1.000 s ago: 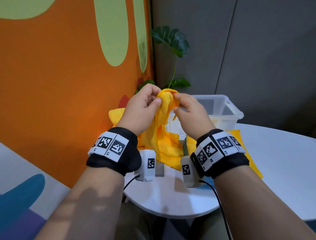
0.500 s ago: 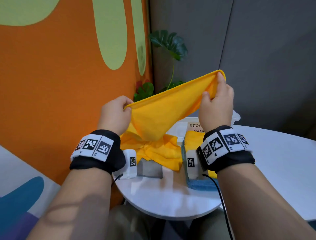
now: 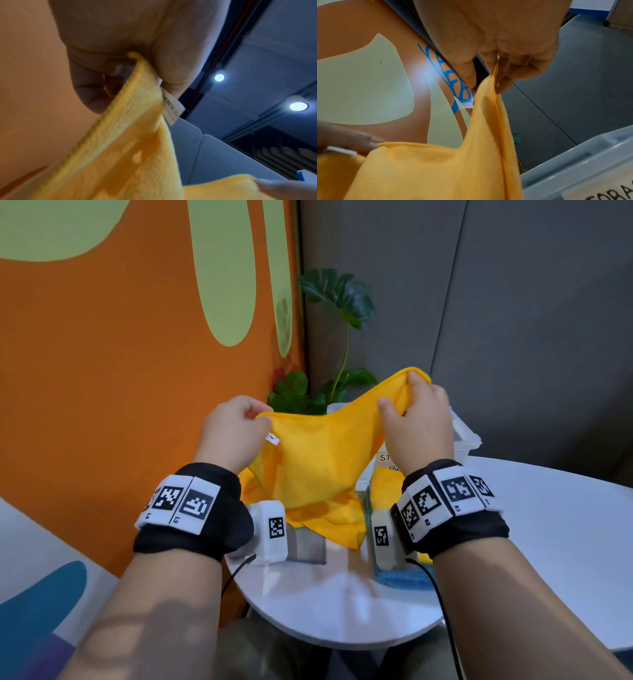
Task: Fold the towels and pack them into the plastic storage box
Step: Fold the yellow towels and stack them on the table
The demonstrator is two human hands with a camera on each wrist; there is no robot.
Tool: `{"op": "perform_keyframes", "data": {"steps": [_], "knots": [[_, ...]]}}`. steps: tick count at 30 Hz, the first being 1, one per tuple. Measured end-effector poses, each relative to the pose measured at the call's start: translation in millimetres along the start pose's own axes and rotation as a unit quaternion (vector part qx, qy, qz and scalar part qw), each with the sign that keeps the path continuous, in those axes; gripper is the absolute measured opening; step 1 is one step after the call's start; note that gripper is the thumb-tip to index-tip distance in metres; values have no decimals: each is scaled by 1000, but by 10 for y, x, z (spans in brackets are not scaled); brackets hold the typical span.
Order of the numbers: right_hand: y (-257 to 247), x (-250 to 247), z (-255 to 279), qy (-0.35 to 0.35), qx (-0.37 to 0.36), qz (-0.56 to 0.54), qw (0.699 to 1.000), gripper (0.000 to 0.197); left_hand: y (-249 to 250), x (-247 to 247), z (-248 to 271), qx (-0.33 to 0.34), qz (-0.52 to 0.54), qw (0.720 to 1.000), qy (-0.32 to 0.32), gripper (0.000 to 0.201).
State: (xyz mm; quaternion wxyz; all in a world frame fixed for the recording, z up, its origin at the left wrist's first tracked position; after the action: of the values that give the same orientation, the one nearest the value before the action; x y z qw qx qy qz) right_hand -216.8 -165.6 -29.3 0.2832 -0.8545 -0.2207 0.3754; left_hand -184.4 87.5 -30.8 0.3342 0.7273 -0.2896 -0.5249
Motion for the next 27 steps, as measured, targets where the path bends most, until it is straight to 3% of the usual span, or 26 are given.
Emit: {"op": "perform_keyframes", "data": {"steps": [5,11,14,18,21,24,27], "knots": [[10,242,104,-99,5,-6,995,42,37,304,135,-34,69,992,-98,21],[-168,358,227,-155,-41,-86,983,21,138,523,265,-83,182,967,-157,19],[-214,356,238,-147,-62,-102,982,12,170,569,289,-98,219,957,-162,21],[-235,329,274,-152,-82,-108,979,24,160,555,271,-114,268,946,-142,23],[-201,411,319,-198,-98,-21,975,25,169,544,275,-110,285,942,-140,22],[-158,374,272,-165,-99,31,981,15,202,551,290,-96,259,949,-150,23],[-143,245,212,-105,-97,22,989,15,203,564,298,-59,164,971,-165,24]]}}
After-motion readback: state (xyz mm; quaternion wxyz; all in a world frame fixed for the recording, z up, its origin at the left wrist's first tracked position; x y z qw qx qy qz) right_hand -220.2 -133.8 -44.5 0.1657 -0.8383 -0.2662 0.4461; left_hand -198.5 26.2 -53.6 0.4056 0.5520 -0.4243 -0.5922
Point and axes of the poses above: each hand's wrist, its own z-axis away from the middle knuckle, its own x-axis out of the palm, y = z × x, the point moved 7 cm from there along -z, towards the middle knuckle, and after that the axes turned 7 degrees about -x, right-handed, at the moved point
